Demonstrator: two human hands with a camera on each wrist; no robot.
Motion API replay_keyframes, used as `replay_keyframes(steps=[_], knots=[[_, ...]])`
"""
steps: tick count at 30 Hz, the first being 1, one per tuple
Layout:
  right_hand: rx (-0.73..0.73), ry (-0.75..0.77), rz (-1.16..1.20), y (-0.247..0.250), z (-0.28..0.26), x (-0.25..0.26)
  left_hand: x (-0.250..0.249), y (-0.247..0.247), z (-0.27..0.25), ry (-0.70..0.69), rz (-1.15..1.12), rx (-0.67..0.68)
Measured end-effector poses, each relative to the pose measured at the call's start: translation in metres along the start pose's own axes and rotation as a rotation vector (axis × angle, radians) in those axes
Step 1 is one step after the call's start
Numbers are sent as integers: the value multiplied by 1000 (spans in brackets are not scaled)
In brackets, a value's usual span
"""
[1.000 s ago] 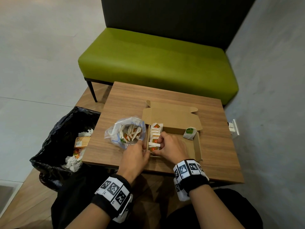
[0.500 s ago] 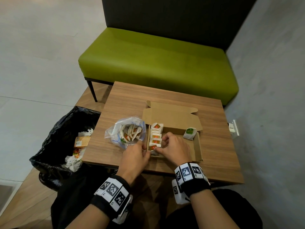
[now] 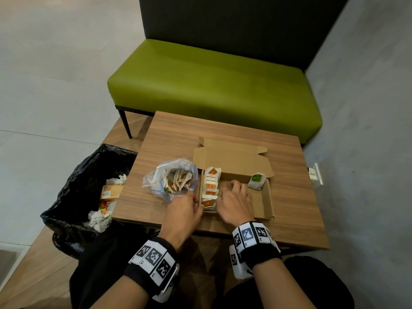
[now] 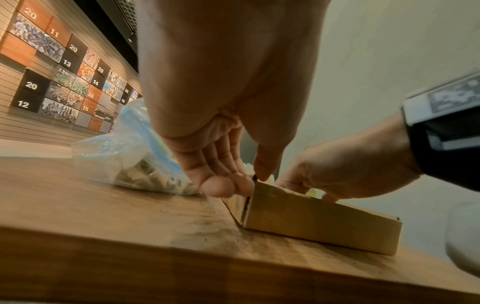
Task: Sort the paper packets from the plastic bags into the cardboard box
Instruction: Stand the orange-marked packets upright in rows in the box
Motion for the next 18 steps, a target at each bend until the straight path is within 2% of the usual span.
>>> replay_keyframes(steps=[3,13,16,18], knots=[[18,-32,-28,1,4,2,-1,0,0,-4,18,-4],[24,2,-9,1,8,6,-4,1,0,-25,23,-1],[-15,-41,72,7,5,-2,-2,1,-1,-17,16,6],[-97,-70,190,17,0,-11,-2,2,-1,-16,15,11]])
Point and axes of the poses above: each hand's wrist, its own z-axis towards the middle knuckle, its own y-axis out of the back of the hand, x = y × z, the point moved 7 cm from there along z, towards the middle knuckle, and after that the axes turned 8 degrees about -y, right-handed, at the moved point
